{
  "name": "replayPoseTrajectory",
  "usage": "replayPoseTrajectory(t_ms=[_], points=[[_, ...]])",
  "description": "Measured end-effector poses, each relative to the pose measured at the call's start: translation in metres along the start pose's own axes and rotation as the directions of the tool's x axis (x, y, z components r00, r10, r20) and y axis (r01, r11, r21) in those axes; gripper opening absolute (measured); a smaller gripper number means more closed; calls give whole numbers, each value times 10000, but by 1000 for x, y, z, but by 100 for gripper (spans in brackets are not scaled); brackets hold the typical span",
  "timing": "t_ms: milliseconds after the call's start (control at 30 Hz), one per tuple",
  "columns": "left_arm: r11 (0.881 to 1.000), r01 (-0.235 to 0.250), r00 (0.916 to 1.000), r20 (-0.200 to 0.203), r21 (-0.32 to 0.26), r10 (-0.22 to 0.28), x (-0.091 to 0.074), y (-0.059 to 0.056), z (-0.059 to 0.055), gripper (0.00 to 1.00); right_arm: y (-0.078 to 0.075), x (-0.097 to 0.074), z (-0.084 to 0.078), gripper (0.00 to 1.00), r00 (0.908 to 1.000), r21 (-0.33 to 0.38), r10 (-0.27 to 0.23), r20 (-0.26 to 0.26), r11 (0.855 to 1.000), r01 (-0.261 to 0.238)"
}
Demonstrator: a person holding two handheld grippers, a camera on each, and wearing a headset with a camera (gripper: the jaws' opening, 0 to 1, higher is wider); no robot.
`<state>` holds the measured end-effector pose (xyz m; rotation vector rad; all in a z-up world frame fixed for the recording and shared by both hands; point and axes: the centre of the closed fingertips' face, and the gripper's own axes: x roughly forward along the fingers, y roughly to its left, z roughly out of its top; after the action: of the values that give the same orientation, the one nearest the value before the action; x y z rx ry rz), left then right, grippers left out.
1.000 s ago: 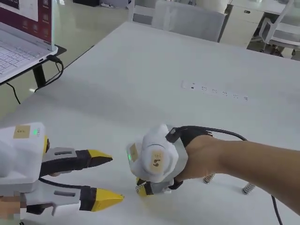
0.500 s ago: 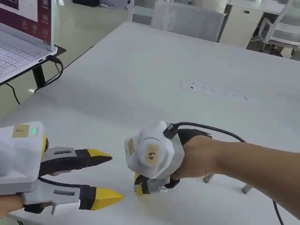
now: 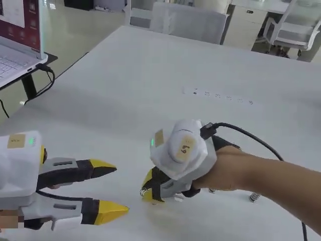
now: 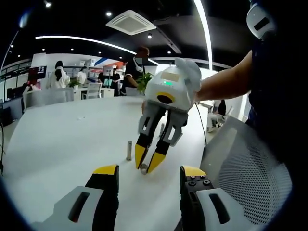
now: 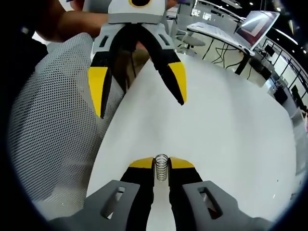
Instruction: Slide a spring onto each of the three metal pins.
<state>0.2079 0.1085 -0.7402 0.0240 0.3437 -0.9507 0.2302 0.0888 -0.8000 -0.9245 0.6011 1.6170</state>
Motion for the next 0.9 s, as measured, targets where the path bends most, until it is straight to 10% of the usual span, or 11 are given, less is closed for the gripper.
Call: replayPoseTrajectory(t_ms=[567,900], points=[[9995,263,9997,-32,199,-262,7,-1,9,45,-5,-38,10,8,9683,1879,-1515,1984,9755,1141],[9990,375,9993,-9,244,-375,13,0,15,46,-19,-73,8,8,9015,3552,-2972,3145,9176,1786]])
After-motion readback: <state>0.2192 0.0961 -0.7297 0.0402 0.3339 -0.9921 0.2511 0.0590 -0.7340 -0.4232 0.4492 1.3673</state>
